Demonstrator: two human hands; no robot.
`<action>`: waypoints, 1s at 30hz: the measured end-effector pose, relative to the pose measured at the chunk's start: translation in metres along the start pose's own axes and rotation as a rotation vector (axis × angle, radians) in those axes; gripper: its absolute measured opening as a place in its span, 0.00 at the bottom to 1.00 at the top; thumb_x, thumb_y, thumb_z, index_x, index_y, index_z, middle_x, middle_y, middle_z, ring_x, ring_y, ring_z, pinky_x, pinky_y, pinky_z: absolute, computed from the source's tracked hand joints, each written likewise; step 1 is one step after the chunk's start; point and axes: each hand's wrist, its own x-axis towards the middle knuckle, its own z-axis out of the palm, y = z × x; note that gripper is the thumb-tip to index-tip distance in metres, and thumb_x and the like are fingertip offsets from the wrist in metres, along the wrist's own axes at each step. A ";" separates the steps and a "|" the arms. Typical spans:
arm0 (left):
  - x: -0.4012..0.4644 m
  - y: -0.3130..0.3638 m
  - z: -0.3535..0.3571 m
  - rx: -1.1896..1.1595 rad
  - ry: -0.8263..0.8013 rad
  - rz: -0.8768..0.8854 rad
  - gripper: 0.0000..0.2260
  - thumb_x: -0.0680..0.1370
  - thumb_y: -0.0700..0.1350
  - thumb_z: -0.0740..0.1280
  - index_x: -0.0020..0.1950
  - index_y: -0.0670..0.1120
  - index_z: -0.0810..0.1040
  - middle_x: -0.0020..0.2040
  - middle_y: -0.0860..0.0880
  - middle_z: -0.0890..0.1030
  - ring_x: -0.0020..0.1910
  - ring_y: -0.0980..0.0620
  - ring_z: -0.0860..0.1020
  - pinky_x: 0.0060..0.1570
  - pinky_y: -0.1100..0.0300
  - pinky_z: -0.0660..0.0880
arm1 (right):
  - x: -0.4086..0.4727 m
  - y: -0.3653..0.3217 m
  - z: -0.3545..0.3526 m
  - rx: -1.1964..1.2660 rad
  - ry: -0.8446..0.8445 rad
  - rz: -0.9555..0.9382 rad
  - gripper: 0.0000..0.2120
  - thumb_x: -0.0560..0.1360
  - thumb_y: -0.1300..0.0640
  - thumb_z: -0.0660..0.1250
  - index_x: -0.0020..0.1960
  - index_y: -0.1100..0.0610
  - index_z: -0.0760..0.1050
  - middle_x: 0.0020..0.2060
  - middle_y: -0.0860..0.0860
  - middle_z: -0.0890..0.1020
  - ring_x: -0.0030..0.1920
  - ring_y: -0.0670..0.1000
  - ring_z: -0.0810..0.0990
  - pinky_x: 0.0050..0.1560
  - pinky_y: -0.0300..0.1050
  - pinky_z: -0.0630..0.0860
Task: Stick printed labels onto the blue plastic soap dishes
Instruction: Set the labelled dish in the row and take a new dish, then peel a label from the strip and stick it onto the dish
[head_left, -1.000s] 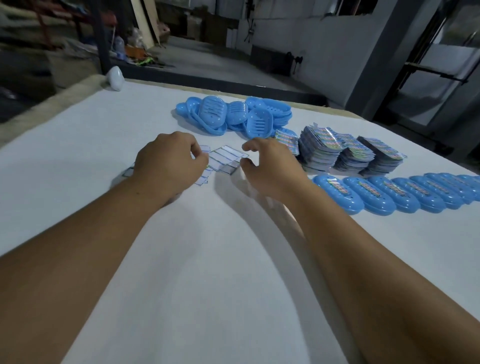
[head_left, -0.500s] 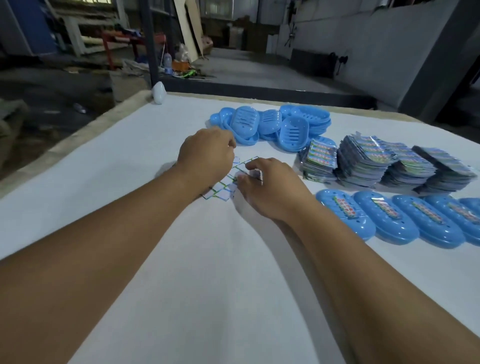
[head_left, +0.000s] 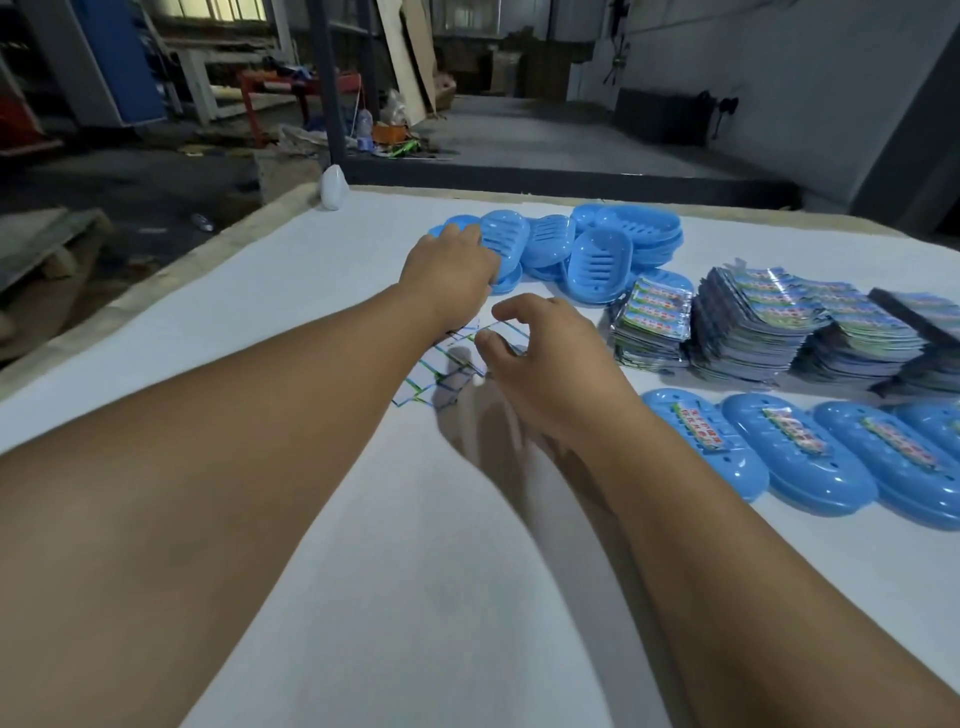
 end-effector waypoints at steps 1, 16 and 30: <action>0.000 0.000 0.002 -0.005 0.027 0.006 0.11 0.83 0.49 0.61 0.63 0.49 0.78 0.61 0.45 0.74 0.59 0.44 0.72 0.56 0.50 0.71 | 0.000 0.000 0.000 0.006 0.008 -0.001 0.19 0.80 0.46 0.65 0.69 0.48 0.75 0.66 0.52 0.77 0.68 0.56 0.73 0.67 0.53 0.71; -0.030 -0.016 -0.031 -1.071 0.242 -0.485 0.07 0.85 0.48 0.55 0.57 0.48 0.70 0.54 0.50 0.76 0.46 0.53 0.77 0.26 0.70 0.70 | -0.001 0.003 0.004 0.130 0.112 0.081 0.22 0.79 0.51 0.67 0.72 0.51 0.70 0.64 0.51 0.77 0.64 0.51 0.76 0.60 0.45 0.70; -0.121 0.004 -0.057 -2.013 -0.002 -0.778 0.11 0.84 0.41 0.55 0.54 0.44 0.77 0.35 0.47 0.85 0.32 0.54 0.82 0.38 0.61 0.79 | -0.013 -0.009 -0.001 0.246 0.160 -0.090 0.36 0.71 0.44 0.78 0.74 0.50 0.69 0.67 0.46 0.77 0.66 0.49 0.77 0.66 0.53 0.75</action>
